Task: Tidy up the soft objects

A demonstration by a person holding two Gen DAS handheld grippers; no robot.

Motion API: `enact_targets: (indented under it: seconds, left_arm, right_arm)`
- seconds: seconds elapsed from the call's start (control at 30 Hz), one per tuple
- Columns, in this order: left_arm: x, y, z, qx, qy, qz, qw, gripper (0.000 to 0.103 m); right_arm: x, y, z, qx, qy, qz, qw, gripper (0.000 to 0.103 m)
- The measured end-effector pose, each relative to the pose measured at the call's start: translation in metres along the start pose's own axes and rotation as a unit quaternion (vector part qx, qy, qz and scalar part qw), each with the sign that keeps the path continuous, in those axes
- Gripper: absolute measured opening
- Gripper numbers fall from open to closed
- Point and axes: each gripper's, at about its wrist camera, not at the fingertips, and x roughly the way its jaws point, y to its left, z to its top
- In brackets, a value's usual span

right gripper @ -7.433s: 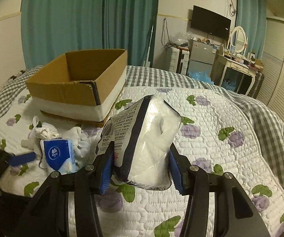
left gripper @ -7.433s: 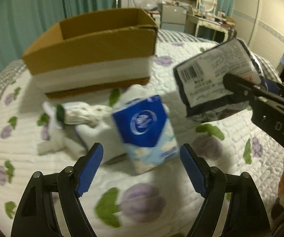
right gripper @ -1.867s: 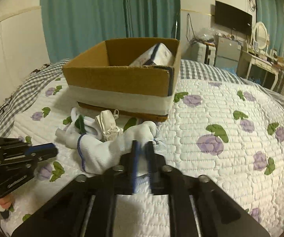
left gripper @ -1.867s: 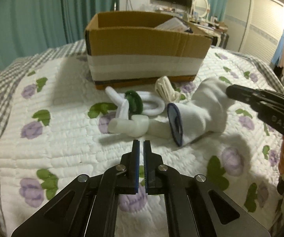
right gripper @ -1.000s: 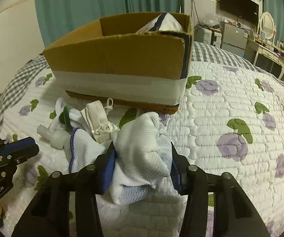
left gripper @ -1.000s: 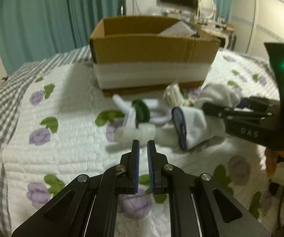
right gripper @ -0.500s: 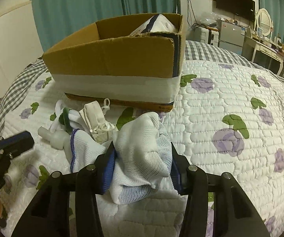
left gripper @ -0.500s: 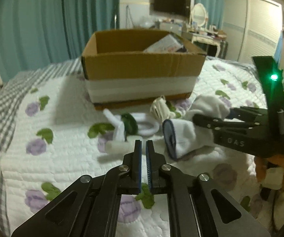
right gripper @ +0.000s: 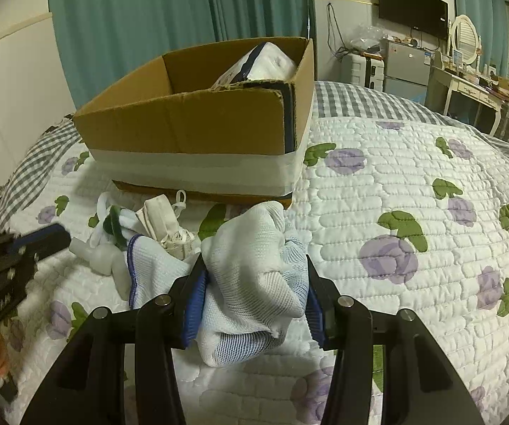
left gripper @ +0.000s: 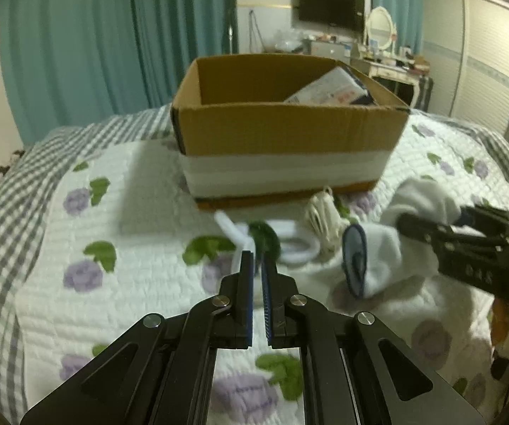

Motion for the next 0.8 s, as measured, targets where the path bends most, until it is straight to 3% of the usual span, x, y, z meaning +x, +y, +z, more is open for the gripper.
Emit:
enact_targets:
  seconds: [0.13, 0.33, 0.4, 0.5, 0.6, 0.63, 0.8]
  left_arm:
    - [0.009, 0.002, 0.013, 0.004, -0.003, -0.018, 0.9998, 0.006]
    - [0.012, -0.002, 0.015, 0.021, -0.013, -0.005, 0.9997, 0.007]
    - [0.012, -0.001, 0.015, 0.017, -0.017, -0.009, 0.9997, 0.001]
    - [0.008, -0.003, 0.015, 0.027, -0.030, -0.009, 0.9992, 0.000]
    - [0.004, -0.008, 0.017, 0.037, -0.039, -0.022, 0.9983, 0.002]
    - [0.003, -0.011, 0.018, 0.038, -0.041, -0.029, 0.9980, 0.008]
    - [0.018, -0.026, 0.026, 0.042, -0.001, -0.065, 0.9970, 0.008]
  right_arm:
    - [-0.001, -0.001, 0.001, -0.001, -0.002, -0.003, 1.000, 0.048]
    - [-0.005, -0.003, 0.003, 0.000, -0.011, -0.008, 1.000, 0.048]
    - [-0.007, -0.005, 0.004, 0.004, -0.015, -0.009, 1.000, 0.048]
    - [-0.010, -0.008, 0.005, 0.011, -0.019, -0.012, 1.000, 0.048]
    - [-0.015, -0.013, 0.008, 0.017, -0.026, -0.017, 0.999, 0.048]
    - [-0.018, -0.015, 0.009, 0.018, -0.029, -0.020, 0.999, 0.048]
    - [-0.029, -0.031, 0.014, 0.030, -0.038, -0.033, 0.998, 0.048]
